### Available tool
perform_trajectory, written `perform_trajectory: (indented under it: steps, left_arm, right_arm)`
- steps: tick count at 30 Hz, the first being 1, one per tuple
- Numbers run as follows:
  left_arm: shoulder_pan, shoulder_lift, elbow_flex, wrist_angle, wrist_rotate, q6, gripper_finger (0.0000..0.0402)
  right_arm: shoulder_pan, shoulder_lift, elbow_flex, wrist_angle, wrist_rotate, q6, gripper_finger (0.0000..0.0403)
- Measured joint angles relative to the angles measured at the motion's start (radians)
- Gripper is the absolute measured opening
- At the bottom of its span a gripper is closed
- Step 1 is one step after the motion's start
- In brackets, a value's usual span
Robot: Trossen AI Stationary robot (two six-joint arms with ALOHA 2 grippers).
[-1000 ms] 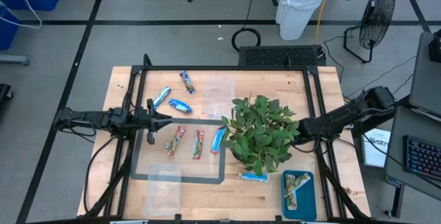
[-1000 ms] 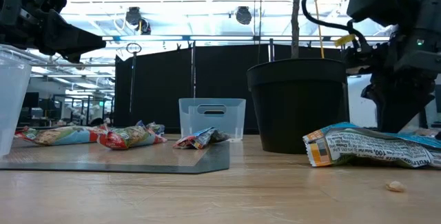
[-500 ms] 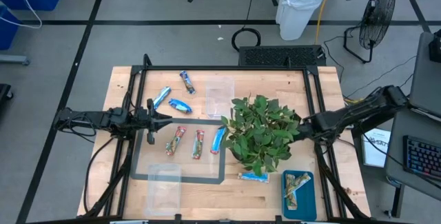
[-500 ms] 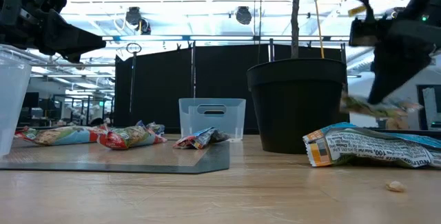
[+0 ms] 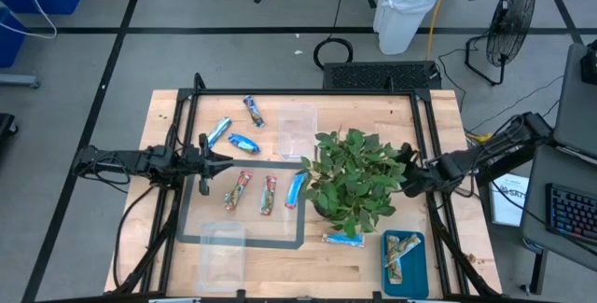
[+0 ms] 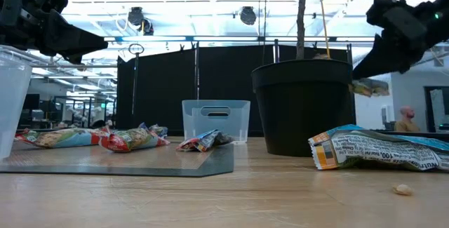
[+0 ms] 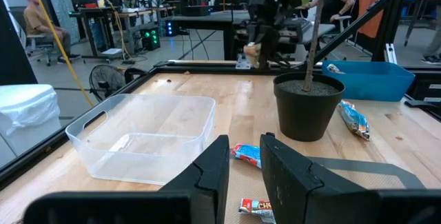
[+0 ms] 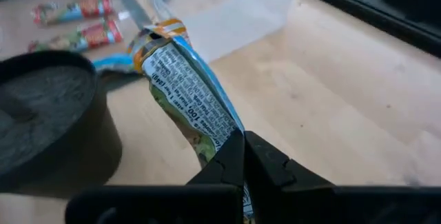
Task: Pick and place Granola Bars by type
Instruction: Put the green granola bar into the blue bin
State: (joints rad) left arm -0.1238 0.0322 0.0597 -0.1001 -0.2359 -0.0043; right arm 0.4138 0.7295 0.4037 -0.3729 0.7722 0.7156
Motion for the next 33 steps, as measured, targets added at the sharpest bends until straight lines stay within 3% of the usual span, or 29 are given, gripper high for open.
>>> perform_trajectory:
  steps: [8,16,19,27,33]
  left_arm:
    - [0.0,0.0,0.0,0.0,0.0,0.0,0.0088]
    - [0.0,0.0,0.0,0.0,0.0,0.0,0.0088]
    - [0.0,0.0,0.0,0.0,0.0,0.0,0.0088]
    - [0.0,0.0,0.0,0.0,0.0,0.0,0.0088]
    - [0.0,0.0,0.0,0.0,0.0,0.0,0.0088]
  right_arm:
    - [-0.026,-0.264,-0.117,0.087,0.098,-0.145,0.0]
    - [-0.061,-0.521,-0.117,0.221,0.162,-0.465,0.0]
    - [-0.073,-0.59,-0.117,0.286,0.087,-0.522,0.0]
    - [-0.062,-0.641,-0.117,0.531,-0.281,-0.618,0.0]
    - [-0.033,-0.652,-0.043,0.638,-0.303,-0.829,0.0]
